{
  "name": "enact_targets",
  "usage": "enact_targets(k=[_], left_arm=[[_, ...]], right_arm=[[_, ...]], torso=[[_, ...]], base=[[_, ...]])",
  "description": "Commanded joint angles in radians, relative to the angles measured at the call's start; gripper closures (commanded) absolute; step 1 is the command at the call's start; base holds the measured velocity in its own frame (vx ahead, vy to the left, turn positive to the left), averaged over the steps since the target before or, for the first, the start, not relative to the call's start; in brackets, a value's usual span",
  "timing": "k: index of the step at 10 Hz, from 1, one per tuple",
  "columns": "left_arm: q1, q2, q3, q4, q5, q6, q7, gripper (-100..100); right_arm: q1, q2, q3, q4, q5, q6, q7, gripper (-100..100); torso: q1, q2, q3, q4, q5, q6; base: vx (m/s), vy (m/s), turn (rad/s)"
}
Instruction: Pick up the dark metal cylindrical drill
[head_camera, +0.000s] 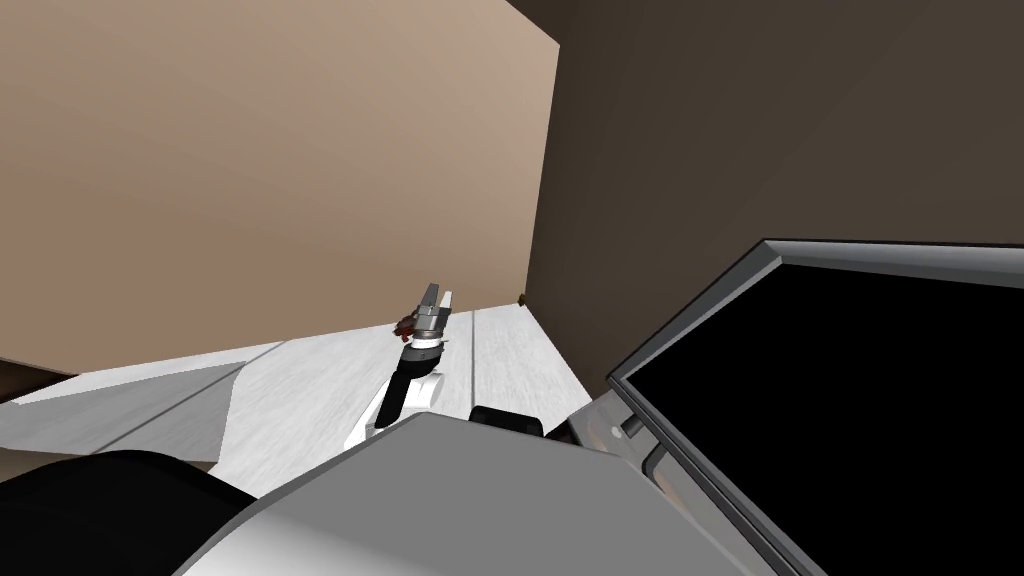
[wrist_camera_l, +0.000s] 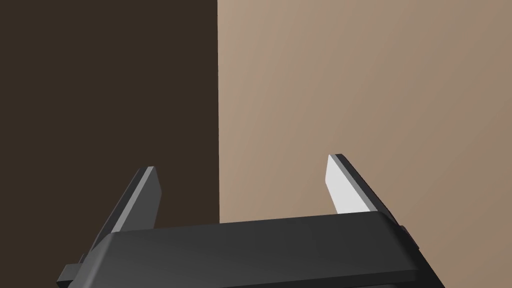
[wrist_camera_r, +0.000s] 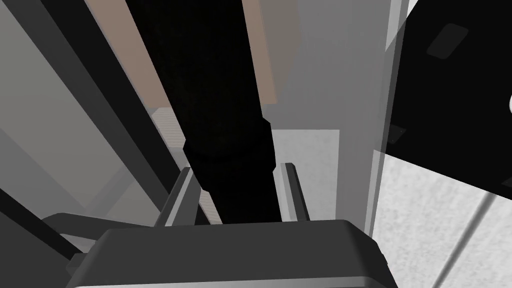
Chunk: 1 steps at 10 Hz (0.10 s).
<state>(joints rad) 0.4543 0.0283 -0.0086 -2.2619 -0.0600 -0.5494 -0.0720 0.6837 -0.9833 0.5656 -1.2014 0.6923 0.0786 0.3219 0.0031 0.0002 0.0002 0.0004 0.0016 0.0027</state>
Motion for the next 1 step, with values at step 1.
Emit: enact_targets(k=[1], left_arm=[[0.000, 0.000, 0.000, 0.000, 0.000, 0.000, 0.000, 0]], right_arm=[[0.000, 0.000, 0.000, 0.000, 0.000, 0.000, 0.000, 0]], torso=[[0.000, 0.000, 0.000, 0.000, 0.000, 0.000]], base=[[0.000, 0.000, 0.000]])
